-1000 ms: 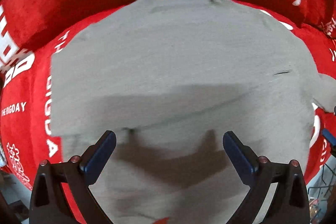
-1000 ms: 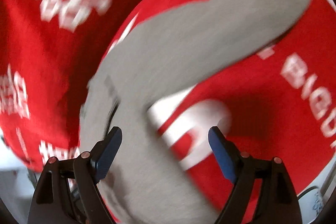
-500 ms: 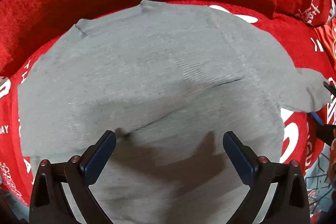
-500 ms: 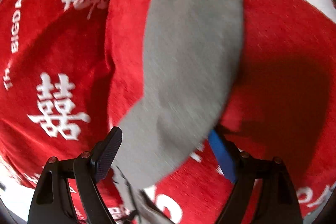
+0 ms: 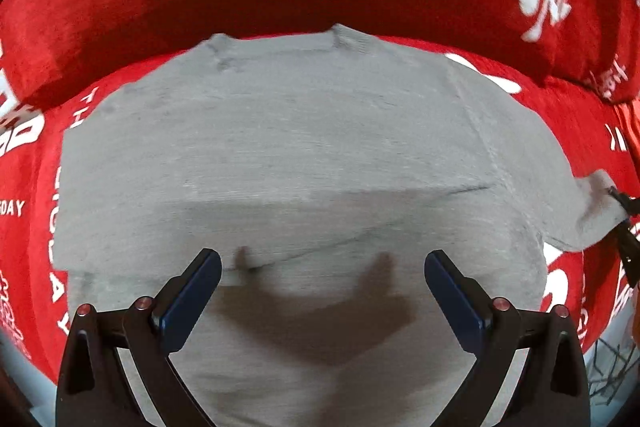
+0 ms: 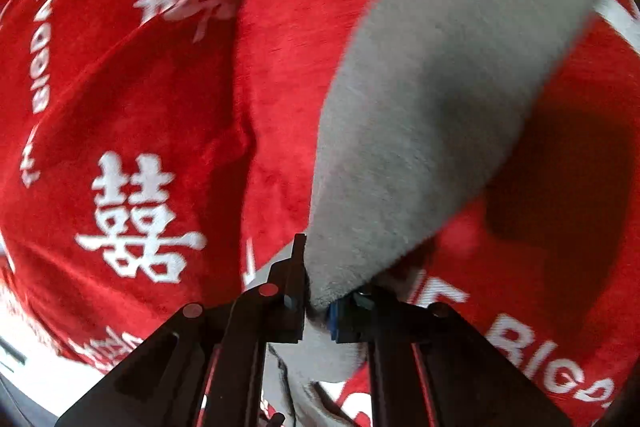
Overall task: Fold small clothes
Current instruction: 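Grasp the other grey sleeve with the right gripper and fold it across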
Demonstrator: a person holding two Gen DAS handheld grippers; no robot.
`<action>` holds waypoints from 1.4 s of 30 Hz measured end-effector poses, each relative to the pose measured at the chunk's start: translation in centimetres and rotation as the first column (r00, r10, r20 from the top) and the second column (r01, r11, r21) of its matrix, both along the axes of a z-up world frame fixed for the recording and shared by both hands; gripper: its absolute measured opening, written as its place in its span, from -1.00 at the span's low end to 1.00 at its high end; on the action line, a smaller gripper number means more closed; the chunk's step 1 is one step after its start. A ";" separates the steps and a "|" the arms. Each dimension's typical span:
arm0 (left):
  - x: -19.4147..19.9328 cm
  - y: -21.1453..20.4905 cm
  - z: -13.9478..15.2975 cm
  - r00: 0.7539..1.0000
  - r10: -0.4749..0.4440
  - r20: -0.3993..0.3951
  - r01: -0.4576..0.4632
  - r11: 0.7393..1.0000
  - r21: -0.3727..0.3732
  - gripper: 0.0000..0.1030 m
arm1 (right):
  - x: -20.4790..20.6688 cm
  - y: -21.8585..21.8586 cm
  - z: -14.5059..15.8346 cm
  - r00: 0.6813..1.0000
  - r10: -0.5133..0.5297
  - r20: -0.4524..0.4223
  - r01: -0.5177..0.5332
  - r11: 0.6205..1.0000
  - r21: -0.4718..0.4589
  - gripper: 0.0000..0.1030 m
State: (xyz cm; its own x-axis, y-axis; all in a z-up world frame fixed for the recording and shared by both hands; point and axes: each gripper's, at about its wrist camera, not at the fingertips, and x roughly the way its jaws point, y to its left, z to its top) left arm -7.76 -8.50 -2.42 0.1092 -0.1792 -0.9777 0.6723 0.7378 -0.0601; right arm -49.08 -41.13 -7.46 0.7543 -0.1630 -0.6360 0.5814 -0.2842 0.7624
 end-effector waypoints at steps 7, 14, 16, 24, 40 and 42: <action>2.7 3.3 1.1 0.996 0.070 0.054 -0.070 0.997 -0.014 0.98 | 9.8 1.4 6.3 0.946 0.323 -0.012 -0.318 0.924 -0.213 -0.82; 5.7 7.0 1.3 0.984 0.155 0.082 -0.154 0.988 -0.018 0.98 | 26.1 9.7 11.2 0.687 0.699 -0.197 -0.708 0.584 -0.396 -0.82; 6.6 8.3 1.2 0.979 0.185 0.083 -0.184 0.983 -0.014 0.98 | 29.9 13.0 10.3 0.601 0.760 -0.247 -0.782 0.495 -0.378 -0.82; 8.7 12.1 -0.7 0.968 0.245 0.061 -0.246 0.969 0.006 0.98 | 36.2 20.2 1.1 0.367 0.844 -0.391 -0.929 0.357 -0.103 -0.59; 11.6 16.7 0.4 0.939 0.343 -0.006 -0.342 0.936 -0.082 0.98 | 35.4 15.8 3.2 0.674 0.705 -0.220 -0.738 0.640 -0.213 -0.76; 12.0 17.3 0.3 0.934 0.358 -0.016 -0.358 0.930 -0.086 0.98 | 38.1 18.2 4.7 0.566 0.782 -0.261 -0.821 0.506 -0.264 -0.76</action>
